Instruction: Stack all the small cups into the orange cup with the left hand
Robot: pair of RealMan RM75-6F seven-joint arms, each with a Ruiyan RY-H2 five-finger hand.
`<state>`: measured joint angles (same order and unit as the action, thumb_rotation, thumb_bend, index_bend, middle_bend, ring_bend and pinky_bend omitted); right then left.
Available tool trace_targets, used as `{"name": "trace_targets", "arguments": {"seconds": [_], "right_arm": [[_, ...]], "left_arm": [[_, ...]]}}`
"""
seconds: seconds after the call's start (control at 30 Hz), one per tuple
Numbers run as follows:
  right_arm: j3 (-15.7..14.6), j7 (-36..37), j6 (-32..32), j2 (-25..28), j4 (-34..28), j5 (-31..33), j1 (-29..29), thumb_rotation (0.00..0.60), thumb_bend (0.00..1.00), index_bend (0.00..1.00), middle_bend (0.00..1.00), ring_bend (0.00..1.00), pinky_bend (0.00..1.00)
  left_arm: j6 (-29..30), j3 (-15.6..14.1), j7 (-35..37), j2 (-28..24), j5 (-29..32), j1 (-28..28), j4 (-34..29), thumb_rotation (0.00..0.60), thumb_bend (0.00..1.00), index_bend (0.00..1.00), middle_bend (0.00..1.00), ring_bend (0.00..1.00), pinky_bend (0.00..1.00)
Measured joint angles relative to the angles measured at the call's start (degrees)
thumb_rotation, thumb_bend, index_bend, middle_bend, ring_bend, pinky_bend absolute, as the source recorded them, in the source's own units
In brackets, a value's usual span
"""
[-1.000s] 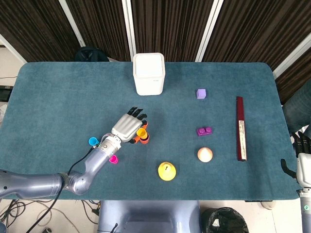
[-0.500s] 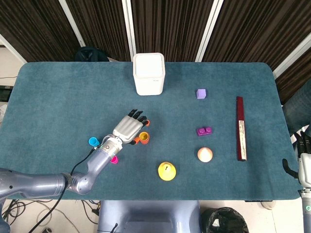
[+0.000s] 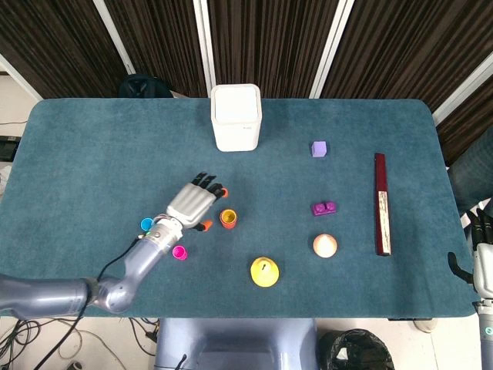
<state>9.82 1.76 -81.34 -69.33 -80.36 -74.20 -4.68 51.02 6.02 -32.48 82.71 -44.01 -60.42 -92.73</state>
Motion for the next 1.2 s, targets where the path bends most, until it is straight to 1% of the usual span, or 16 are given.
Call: {"name": "trace_targets", "arguments": {"seconds": [0.07,0.17,0.2,0.3,0.4,0.5,0.73,0.93,1.2], "right_arm": [[0.0,-0.1,0.0,0.0,-0.1,0.0,0.0,0.600,0.43,0.06,0.00,0.06,0.00],[-0.1,-0.3,0.1,-0.1,-0.1,0.0,0.0,0.600,0.43,0.06,0.00,0.06,0.00],[-0.1,-0.5,0.2,-0.1,-0.2,0.0,-0.1,0.600,0.43,0.06,0.00,0.06,0.00],[-0.1,-0.8,0.1,-0.1,-0.3,0.0,-0.1,0.600,0.43,0.06,0.00,0.06,0.00],[-0.1,-1.0,-0.1,-0.1,-0.4,-0.1,0.0,0.600,0.43,0.06,0.00,0.06,0.00],[-0.1,-1.0,-0.2,-0.1,-0.5,-0.1,0.0,0.600,0.43,0.06,0.00,0.06,0.00],[-0.1,-1.0,-0.1,-0.1,-0.4,0.0,0.0,0.600,0.43,0.06,0.00,0.06,0.00],[-0.1,-0.9,-0.2,-0.2,-0.4,0.0,0.0,0.600,0.43,0.06,0.00,0.06,0.00],[0.0,-0.9,-0.2,-0.1,-0.4,0.0,0.0,0.600,0.43,0.06,0.00,0.06,0.00]], "left_arm": [[0.7,-0.9,0.5,-1.9,-0.7,1.3,-1.2,0.600,0.25,0.25,0.15,0.00,0.00],[1.5,-3.1,1.9,-5.8,-2.7,3.8,-3.4,0.600,0.25,0.28,0.15,0.00,0.00],[1.5,-4.3,3.1,-8.0,-4.4,5.1,-4.4,0.600,0.25,0.30,0.15,0.00,0.00],[1.2,-6.4,5.9,-11.1,-7.9,7.4,-5.5,0.600,0.25,0.31,0.15,0.00,0.00],[0.5,-8.3,8.6,-13.0,-11.4,9.5,-5.9,0.600,0.25,0.32,0.16,0.00,0.00],[-0.1,-9.5,10.7,-13.9,-13.6,11.2,-5.6,0.600,0.25,0.33,0.16,0.00,0.00],[-0.8,-10.3,12.2,-14.1,-15.3,12.8,-3.6,0.600,0.25,0.32,0.16,0.00,0.00],[-0.5,-9.6,12.8,-12.7,-16.2,13.3,-1.5,0.600,0.25,0.32,0.16,0.00,0.00],[-1.0,-9.5,12.0,-10.9,-16.4,13.8,0.6,0.600,0.25,0.32,0.16,0.00,0.00]]}}
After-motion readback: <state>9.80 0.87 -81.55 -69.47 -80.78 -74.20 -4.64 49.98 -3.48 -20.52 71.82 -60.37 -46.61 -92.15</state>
